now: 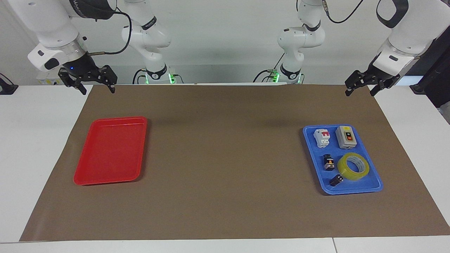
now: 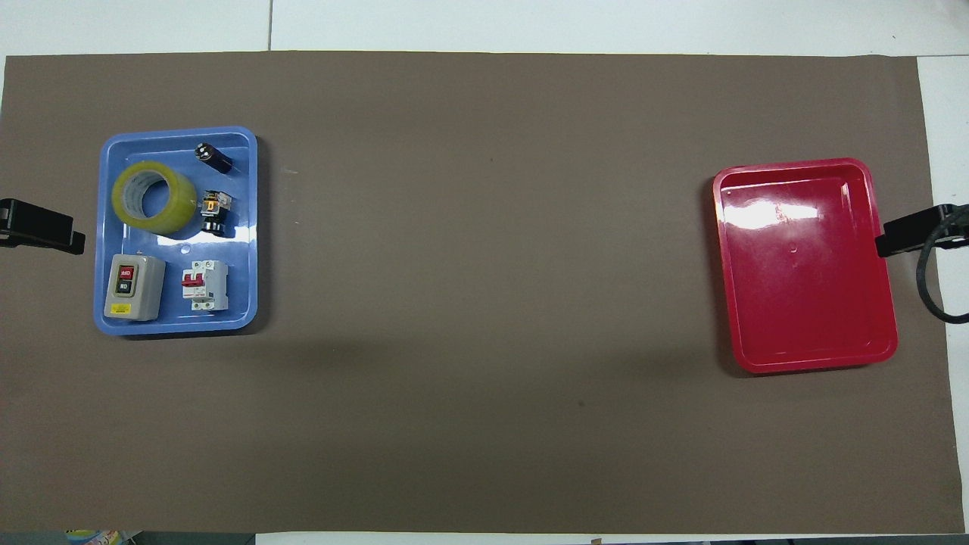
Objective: Place and move tape with both arms
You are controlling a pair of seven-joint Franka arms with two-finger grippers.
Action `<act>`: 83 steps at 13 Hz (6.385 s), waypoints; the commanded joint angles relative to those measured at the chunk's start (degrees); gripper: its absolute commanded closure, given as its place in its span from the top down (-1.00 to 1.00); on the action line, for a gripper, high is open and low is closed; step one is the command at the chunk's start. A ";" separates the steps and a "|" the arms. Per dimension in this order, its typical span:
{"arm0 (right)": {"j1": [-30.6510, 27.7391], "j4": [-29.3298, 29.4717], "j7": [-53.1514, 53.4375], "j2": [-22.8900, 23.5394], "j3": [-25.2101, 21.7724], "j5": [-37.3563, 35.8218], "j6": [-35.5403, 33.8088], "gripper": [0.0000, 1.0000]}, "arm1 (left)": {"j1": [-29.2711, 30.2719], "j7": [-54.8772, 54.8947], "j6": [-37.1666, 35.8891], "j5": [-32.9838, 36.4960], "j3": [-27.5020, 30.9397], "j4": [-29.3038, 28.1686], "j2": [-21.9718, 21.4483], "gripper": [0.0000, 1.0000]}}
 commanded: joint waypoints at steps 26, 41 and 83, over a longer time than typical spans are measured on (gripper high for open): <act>-0.80 -0.05 -1.15 0.04 0.35 1.20 0.19 1.00 | 3.66 0.07 14.90 0.79 0.69 4.18 16.04 1.00; -0.89 -0.05 -1.14 0.04 0.35 1.28 0.19 1.00 | 8.76 -4.32 38.82 0.27 0.87 -6.27 25.63 1.00; -0.89 -0.14 -1.14 0.04 0.35 1.28 0.19 1.00 | -40.63 -53.46 41.81 7.39 0.52 -11.90 24.05 -1.00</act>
